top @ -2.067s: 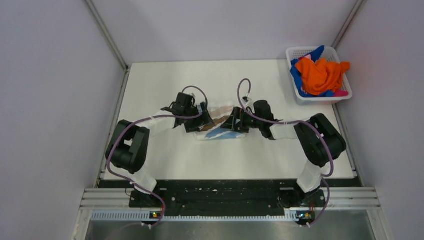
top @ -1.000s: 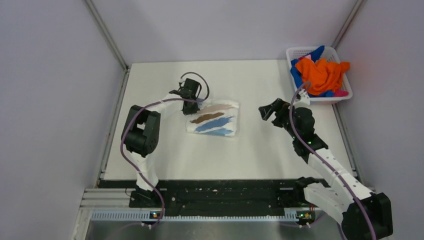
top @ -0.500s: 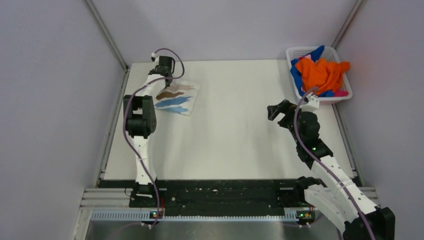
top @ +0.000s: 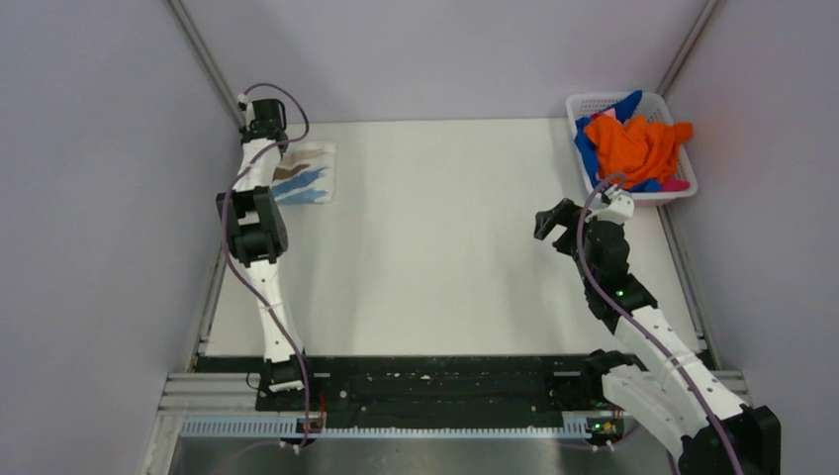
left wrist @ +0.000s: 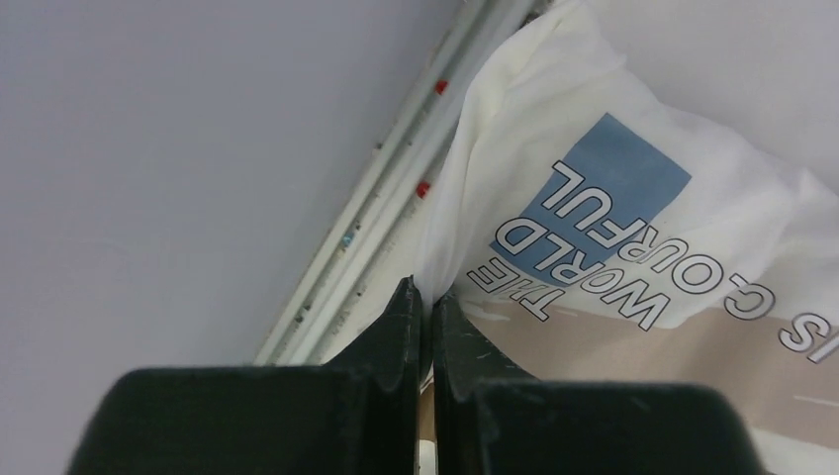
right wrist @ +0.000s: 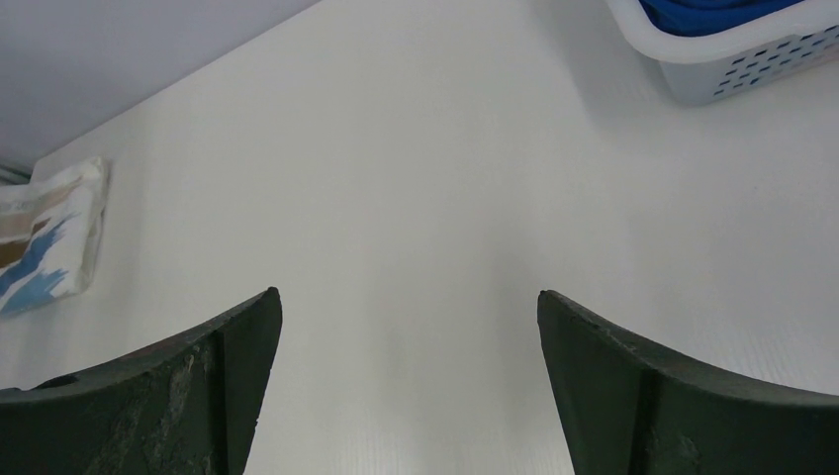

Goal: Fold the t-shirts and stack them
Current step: Put the neatly folded tshirt into the corner of the board with the left arm, then reset both arms

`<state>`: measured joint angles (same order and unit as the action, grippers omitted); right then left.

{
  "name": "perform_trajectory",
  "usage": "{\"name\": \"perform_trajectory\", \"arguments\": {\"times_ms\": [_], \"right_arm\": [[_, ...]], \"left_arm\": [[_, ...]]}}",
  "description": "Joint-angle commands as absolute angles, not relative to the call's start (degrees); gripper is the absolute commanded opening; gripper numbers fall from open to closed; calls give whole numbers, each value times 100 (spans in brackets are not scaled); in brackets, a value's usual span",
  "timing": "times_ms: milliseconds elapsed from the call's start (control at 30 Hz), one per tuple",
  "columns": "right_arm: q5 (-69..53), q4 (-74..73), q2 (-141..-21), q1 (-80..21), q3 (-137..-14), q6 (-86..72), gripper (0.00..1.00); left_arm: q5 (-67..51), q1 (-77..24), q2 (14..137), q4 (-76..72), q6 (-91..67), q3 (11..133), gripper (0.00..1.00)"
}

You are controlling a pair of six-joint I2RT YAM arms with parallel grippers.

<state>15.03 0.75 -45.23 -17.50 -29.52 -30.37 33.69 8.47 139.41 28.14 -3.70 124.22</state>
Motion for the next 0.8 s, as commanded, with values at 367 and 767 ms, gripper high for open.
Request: {"name": "perform_trajectory", "arguments": {"times_ms": [367, 767], "right_arm": [[1709, -242, -4687, -1758, -3297, -3077, 99], [1495, -473, -4785, -1758, -3182, -3338, 99]], "left_arm": [[2960, 949, 13369, 2630, -628, 12790, 99], [42, 374, 10334, 1586, -2355, 9672, 99]]}}
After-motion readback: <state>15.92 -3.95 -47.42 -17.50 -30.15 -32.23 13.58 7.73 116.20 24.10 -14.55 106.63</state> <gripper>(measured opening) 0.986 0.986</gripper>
